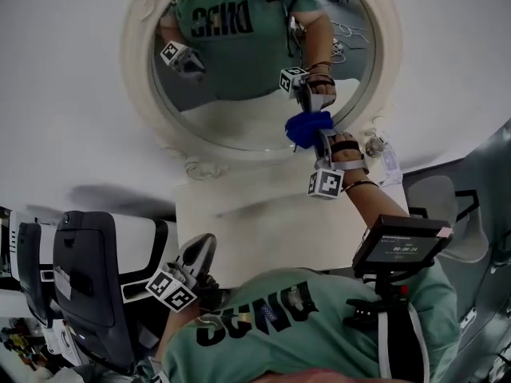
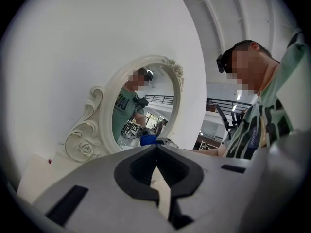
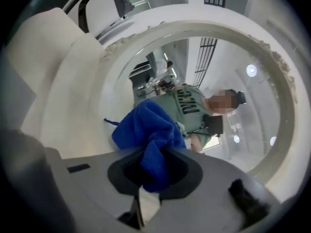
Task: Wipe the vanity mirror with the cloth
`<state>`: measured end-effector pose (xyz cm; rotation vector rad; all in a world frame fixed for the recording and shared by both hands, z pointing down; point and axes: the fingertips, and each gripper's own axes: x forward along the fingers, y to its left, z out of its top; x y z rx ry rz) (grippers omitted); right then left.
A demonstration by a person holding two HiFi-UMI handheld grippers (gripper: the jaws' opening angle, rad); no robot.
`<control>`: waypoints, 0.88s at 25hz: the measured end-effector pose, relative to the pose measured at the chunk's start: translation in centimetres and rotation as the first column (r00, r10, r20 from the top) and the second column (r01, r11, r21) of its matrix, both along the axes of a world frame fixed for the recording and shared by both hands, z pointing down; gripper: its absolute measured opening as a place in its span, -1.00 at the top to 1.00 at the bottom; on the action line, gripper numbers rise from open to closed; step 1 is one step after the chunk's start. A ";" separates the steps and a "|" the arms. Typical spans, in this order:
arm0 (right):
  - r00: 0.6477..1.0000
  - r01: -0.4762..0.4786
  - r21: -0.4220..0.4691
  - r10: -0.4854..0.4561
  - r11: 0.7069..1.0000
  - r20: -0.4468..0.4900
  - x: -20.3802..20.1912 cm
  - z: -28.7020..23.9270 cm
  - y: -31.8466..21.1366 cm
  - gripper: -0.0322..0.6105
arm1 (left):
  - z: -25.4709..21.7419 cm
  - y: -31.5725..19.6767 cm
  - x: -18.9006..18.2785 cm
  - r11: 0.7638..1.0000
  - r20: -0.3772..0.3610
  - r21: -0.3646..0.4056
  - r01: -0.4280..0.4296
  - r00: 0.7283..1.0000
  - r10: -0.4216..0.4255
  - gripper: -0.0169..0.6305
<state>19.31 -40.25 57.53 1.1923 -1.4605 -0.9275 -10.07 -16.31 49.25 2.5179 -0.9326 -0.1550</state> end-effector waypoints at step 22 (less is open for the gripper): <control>0.985 0.105 0.117 -0.120 0.988 0.127 -2.9 -15.2 0.3 0.75 | -4.6 -1.1 -1.5 0.984 -0.043 0.177 0.024 0.999 -0.017 0.92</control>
